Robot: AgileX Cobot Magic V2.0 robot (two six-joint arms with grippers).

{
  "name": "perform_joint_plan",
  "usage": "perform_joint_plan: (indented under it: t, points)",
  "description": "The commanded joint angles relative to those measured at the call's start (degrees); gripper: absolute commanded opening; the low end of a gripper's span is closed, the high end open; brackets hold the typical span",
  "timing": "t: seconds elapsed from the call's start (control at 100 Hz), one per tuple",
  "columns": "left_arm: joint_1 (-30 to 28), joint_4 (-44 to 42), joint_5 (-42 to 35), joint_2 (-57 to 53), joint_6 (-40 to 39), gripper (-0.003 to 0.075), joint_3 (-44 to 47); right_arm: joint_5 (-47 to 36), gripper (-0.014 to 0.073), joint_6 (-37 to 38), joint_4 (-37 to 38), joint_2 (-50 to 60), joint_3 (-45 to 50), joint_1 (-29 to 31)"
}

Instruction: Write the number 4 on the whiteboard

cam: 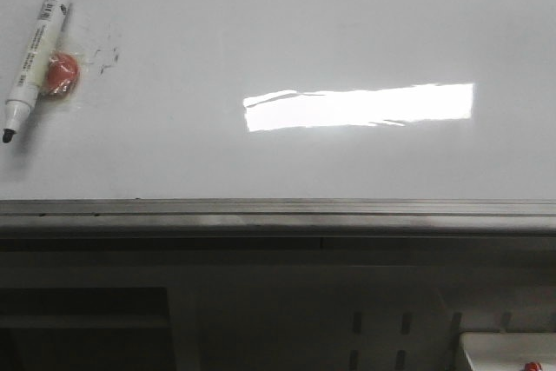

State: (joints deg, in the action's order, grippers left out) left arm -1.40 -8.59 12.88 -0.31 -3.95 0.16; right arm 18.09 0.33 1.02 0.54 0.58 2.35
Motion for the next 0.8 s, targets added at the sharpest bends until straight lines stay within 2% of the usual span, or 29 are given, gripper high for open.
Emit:
perform_joint_plan:
  t: [0.0,0.14,0.26,0.4,0.59,0.79]
  points:
    - [0.0,-0.8,-6.7,-1.4,0.0,-0.0020,2.0,-5.5,-0.0066,-0.3,-0.3,0.9,1.4,0.3]
    - [0.0,2.1,-12.0,-1.4,0.0,-0.0020,2.0,-8.6,-0.0066,-0.3,-1.5,0.9,1.4,0.3]
    - [0.0,5.0,-15.1,-1.4,0.0,-0.0020,1.9,-15.7,-0.0066,-0.3,-16.4,0.9,1.4,0.3]
    - [0.0,7.4,-14.7,-0.8,0.0,-0.0020,1.5,-17.2,-0.0066,-0.3,-17.0,0.9,1.4,0.3]
    - [0.0,8.6,-9.2,3.6,0.0,-0.0020,-3.5,-12.0,-0.0066,-0.3,-17.0,-1.0,-1.3,0.3]
    - [0.0,5.4,-5.4,12.0,0.0,-0.0020,-11.3,-3.6,-0.0066,-0.6,-17.4,-11.0,-10.0,0.1]
